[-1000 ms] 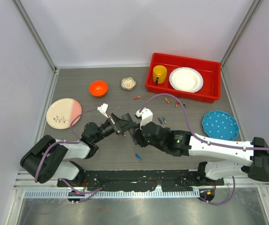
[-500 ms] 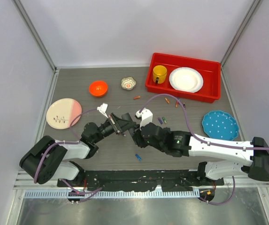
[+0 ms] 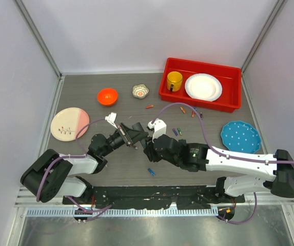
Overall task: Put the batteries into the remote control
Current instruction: Load the battery into the remote control.
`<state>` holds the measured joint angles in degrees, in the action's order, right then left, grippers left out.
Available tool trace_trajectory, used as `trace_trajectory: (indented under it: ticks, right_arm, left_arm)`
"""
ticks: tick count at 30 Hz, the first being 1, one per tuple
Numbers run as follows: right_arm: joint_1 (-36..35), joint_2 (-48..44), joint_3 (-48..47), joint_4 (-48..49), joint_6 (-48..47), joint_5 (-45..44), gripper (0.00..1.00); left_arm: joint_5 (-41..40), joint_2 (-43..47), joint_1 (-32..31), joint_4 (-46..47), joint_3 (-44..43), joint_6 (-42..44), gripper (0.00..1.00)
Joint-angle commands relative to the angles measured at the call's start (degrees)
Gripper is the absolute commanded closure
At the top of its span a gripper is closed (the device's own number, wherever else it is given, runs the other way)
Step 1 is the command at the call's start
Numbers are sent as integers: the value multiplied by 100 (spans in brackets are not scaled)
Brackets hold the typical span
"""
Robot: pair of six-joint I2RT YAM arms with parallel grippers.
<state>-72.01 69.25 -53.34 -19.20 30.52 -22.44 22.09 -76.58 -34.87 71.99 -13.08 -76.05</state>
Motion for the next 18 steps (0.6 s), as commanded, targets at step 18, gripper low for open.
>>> trace_trajectory:
  ticks: [18]
  right_arm:
    - [-50,-158,-546,-277,138,-393,55]
  left_arm:
    - [-47,187,-28,1661,16,-59,99]
